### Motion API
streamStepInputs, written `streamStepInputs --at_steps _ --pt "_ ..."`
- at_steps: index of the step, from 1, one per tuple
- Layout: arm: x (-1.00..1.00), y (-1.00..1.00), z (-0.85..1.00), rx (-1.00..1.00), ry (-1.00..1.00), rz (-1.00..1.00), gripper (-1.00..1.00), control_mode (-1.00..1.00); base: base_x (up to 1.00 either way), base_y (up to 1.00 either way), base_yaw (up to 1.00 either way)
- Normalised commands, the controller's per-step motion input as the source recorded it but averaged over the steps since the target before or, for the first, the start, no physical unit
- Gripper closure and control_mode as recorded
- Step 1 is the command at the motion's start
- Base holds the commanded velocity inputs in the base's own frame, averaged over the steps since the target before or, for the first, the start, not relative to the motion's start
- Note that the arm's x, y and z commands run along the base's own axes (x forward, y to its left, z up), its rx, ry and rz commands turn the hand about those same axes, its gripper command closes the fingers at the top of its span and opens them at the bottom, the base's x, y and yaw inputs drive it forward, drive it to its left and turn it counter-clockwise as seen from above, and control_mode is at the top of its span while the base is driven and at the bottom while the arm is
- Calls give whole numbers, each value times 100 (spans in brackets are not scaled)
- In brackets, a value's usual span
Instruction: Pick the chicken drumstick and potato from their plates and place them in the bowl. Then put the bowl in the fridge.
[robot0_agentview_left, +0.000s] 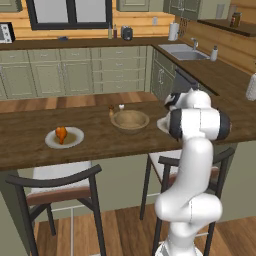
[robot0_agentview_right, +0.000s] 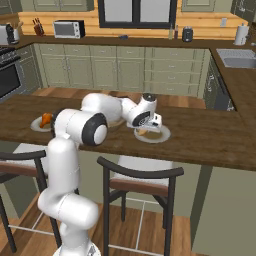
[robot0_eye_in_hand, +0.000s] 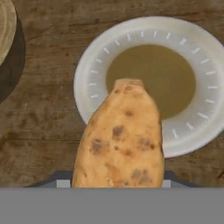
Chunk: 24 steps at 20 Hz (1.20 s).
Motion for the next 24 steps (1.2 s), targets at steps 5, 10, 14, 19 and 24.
streamStepInputs --at_steps 5,10,14,19,24 --pt "-20 33 82 8 5 0 100 -100 0 0 0" --pt "4 69 59 -4 8 0 100 -100 0 0 0" --pt "30 93 3 -17 4 0 100 -100 0 0 0" --pt "43 74 7 -8 6 0 100 -100 0 0 0" --pt "56 42 -9 5 8 0 100 -100 0 0 0"
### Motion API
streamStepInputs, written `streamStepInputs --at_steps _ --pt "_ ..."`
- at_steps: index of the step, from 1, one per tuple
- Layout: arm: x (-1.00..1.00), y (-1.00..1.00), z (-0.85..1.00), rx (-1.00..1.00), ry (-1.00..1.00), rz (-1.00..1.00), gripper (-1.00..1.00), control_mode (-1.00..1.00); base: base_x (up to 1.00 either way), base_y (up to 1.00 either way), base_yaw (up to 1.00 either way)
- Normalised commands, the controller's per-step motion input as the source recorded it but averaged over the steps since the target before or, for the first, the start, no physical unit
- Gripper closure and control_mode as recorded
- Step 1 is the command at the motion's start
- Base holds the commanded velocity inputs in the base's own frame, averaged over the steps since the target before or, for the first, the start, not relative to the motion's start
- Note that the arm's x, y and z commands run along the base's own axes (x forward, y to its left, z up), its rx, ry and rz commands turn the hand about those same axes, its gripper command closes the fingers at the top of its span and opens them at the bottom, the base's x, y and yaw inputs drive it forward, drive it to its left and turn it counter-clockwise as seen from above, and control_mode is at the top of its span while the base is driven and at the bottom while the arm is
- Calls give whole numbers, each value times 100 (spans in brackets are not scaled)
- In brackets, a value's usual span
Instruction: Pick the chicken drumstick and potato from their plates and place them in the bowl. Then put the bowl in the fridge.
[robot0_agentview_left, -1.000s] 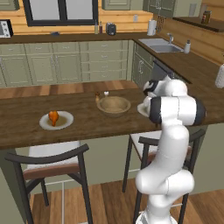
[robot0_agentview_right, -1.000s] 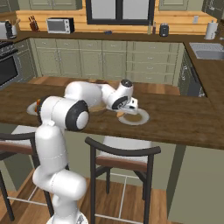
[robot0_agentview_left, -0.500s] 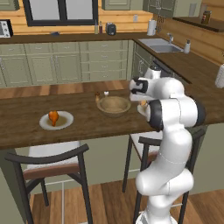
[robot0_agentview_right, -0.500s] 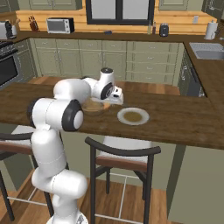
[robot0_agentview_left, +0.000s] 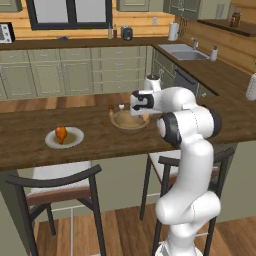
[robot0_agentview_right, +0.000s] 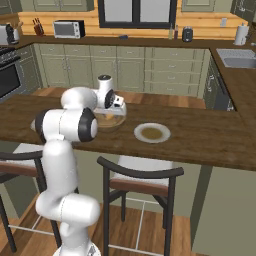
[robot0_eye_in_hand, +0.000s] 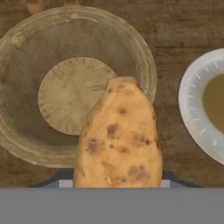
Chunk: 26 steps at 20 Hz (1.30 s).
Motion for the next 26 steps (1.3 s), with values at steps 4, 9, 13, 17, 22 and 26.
streamStepInputs --at_steps 4,9,13,17,22,26 --pt "46 44 -19 -2 13 0 100 -100 0 0 0" --pt "23 27 -40 -2 9 0 100 -100 0 0 0" --pt "0 16 -46 0 11 0 100 -100 0 0 0" --pt "0 4 -34 0 10 0 -100 -100 0 0 0" --pt "0 1 -3 0 1 0 -100 -100 0 0 0" --pt "6 6 0 0 0 0 -100 -100 0 0 0"
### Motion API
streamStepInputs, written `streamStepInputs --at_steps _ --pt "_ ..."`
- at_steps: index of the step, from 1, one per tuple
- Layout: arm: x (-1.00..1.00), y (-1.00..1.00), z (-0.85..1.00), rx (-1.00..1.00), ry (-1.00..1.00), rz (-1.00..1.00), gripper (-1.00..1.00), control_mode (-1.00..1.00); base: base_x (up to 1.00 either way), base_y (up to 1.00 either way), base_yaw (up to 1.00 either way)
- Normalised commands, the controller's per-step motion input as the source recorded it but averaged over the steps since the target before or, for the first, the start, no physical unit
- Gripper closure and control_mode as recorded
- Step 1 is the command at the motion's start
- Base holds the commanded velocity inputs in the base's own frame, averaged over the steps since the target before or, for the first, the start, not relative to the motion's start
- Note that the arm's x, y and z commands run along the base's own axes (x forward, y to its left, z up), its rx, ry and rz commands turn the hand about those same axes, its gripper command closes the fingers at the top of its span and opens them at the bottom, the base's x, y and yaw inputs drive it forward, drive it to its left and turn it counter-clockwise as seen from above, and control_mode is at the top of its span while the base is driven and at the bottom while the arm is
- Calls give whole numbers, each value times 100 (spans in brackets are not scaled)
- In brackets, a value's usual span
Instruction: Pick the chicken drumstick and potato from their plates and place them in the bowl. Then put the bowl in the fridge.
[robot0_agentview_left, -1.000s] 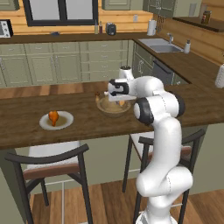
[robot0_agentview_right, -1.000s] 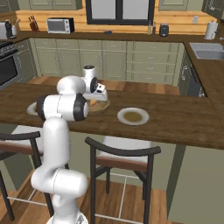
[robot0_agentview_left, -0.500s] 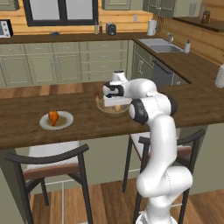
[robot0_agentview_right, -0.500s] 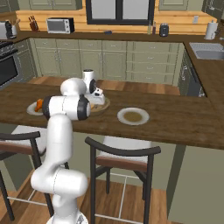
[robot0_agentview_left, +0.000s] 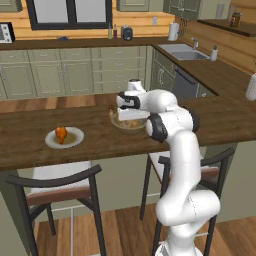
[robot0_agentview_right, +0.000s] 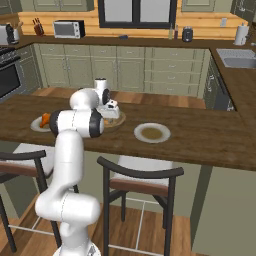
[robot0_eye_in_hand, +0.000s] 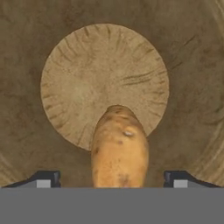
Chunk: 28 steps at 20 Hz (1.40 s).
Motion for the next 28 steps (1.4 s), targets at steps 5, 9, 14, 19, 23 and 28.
streamStepInputs --at_steps 5,9,14,19,23,28 --pt "-37 23 10 4 -1 0 -100 -100 0 0 0" --pt "-78 51 16 5 0 0 -100 -100 0 0 0" --pt "-80 1 11 0 0 1 -100 -100 0 0 0" --pt "-100 -53 1 0 -7 6 -100 -100 0 0 0" --pt "-100 -28 29 1 -17 8 -100 -100 0 0 0" --pt "-96 -18 48 0 -7 3 -100 -100 0 0 0"
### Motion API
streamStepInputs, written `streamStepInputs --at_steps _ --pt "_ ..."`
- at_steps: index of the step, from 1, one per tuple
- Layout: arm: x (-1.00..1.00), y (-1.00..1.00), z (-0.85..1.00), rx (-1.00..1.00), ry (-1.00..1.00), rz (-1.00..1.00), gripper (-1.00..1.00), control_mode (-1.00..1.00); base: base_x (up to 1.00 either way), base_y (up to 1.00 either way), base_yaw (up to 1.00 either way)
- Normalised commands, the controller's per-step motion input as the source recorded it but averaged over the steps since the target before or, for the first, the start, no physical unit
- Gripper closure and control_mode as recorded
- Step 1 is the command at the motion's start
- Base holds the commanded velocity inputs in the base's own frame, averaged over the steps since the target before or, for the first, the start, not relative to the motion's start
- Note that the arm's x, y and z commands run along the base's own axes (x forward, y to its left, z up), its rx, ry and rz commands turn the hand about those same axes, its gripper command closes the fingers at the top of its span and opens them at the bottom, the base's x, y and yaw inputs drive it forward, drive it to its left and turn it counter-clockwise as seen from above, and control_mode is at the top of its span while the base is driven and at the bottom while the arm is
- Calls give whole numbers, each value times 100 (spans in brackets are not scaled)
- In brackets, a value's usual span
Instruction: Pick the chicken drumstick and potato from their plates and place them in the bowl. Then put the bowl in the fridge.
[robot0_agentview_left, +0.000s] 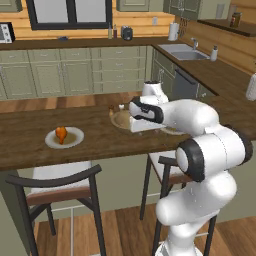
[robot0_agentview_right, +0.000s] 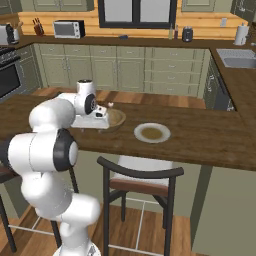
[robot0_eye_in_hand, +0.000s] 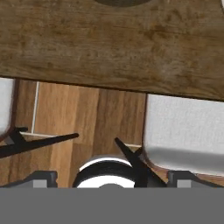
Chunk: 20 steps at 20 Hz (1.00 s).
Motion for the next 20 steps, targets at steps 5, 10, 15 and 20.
streamStepInputs --at_steps 5,10,15,20 --pt "-53 -4 24 0 -28 1 -100 -100 0 0 0" --pt "-33 1 17 2 -21 1 -100 100 -7 9 0" --pt "0 0 0 0 0 0 -100 100 -28 95 0" --pt "0 0 0 0 0 0 -100 100 0 100 0"
